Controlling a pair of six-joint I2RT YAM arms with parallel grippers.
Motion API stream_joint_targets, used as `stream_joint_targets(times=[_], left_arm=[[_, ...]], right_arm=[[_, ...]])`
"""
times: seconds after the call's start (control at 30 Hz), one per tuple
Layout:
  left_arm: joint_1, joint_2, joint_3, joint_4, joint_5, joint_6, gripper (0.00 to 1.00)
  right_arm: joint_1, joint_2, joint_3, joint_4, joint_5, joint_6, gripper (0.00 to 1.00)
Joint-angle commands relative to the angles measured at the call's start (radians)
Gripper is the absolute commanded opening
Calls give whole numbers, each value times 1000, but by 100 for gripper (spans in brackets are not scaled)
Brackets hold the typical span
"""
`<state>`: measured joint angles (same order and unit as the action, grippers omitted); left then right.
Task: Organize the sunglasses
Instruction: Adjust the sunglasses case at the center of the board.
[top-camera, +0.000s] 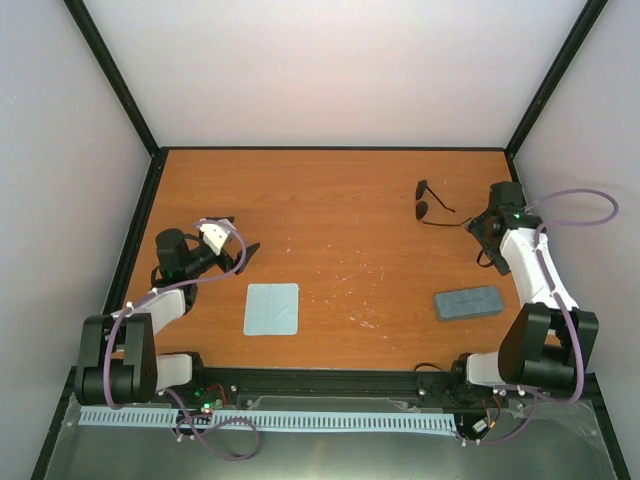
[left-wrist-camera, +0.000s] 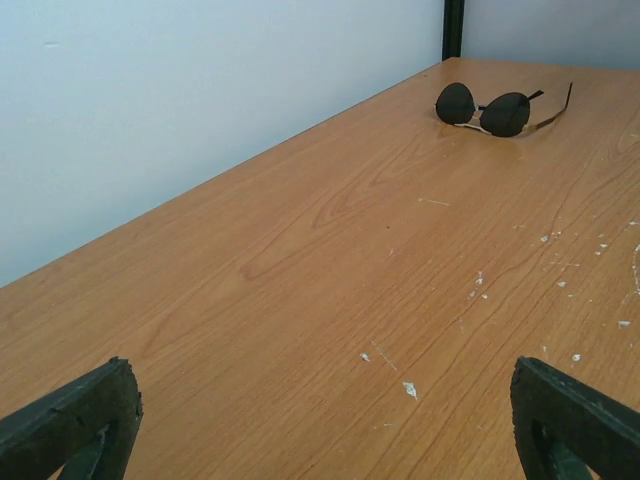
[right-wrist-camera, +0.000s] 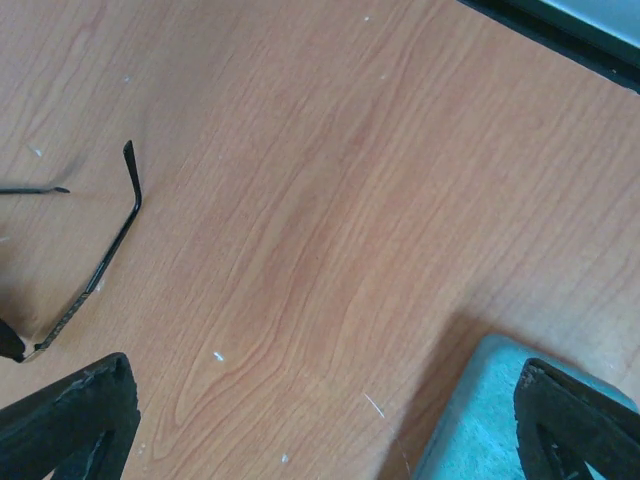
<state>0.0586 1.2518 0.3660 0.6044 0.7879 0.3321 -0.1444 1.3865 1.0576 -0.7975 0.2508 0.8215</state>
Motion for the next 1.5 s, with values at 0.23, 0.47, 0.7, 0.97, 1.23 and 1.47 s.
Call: stream_joint_targets(times=[0.23, 0.47, 0.7, 0.97, 1.23, 1.47], left_arm=[[-5, -22, 5, 5, 42, 25, 100], [-5, -30, -5, -4, 43, 32, 100], [-5, -44, -12, -43, 22, 66, 100], [-5, -51, -25, -46, 6, 64, 100], [-5, -63, -43, -42, -6, 68, 100], [-5, -68, -48, -42, 3, 71, 100]], right_arm=[[-38, -129, 7, -182, -68, 157, 99], [-129, -97, -102, -225, -286, 227, 100], [-221, -57, -195, -196, -370, 211, 100], [-254, 24, -196, -163, -395, 206, 100], [-256, 73, -225, -120, -405, 222, 100], [-257, 89, -222, -123, -401, 208, 91]])
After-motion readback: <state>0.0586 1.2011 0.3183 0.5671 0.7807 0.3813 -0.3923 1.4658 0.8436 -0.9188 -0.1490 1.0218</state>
